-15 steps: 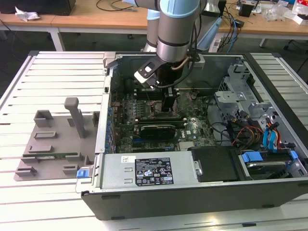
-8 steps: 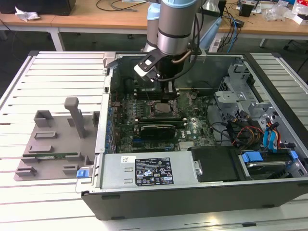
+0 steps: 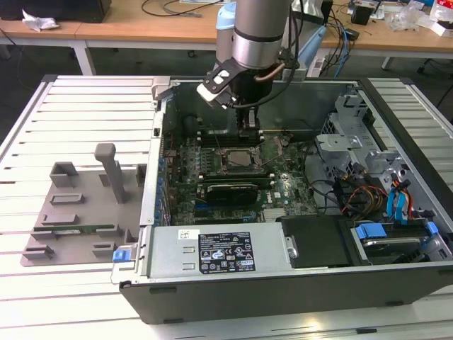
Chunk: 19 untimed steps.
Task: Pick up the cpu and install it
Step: 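Place the cpu into insertion slot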
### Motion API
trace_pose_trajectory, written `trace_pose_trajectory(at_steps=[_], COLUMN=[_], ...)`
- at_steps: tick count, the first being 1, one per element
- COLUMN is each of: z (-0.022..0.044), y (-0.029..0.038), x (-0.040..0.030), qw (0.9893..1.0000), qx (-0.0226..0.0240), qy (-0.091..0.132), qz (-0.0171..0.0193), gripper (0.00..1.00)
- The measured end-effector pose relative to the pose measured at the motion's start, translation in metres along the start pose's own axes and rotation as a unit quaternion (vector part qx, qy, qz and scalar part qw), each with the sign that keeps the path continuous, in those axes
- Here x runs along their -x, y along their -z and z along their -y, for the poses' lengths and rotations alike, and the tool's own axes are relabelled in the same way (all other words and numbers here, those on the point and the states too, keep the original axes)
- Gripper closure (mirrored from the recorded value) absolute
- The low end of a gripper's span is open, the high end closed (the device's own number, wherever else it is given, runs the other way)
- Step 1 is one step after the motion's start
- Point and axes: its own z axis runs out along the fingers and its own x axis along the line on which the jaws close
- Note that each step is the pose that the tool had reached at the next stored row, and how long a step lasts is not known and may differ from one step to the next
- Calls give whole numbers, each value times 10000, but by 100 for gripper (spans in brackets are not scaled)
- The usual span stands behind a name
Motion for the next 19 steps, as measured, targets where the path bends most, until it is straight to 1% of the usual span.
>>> trace_pose_trajectory(at_steps=[3, 6, 12, 16, 18, 19], z=[2, 4, 6, 8, 10, 11], y=[114, 205, 303, 408, 527, 550], x=[2, 3, 4, 6, 8, 8], qw=[10000, 10000, 10000, 10000, 10000, 10000], qx=[0, 0, 0, 0, 0, 0], qy=[0, 0, 0, 0, 0, 0], qz=[0, 0, 0, 0, 0, 0], gripper=[89, 89, 89, 89, 89, 89])
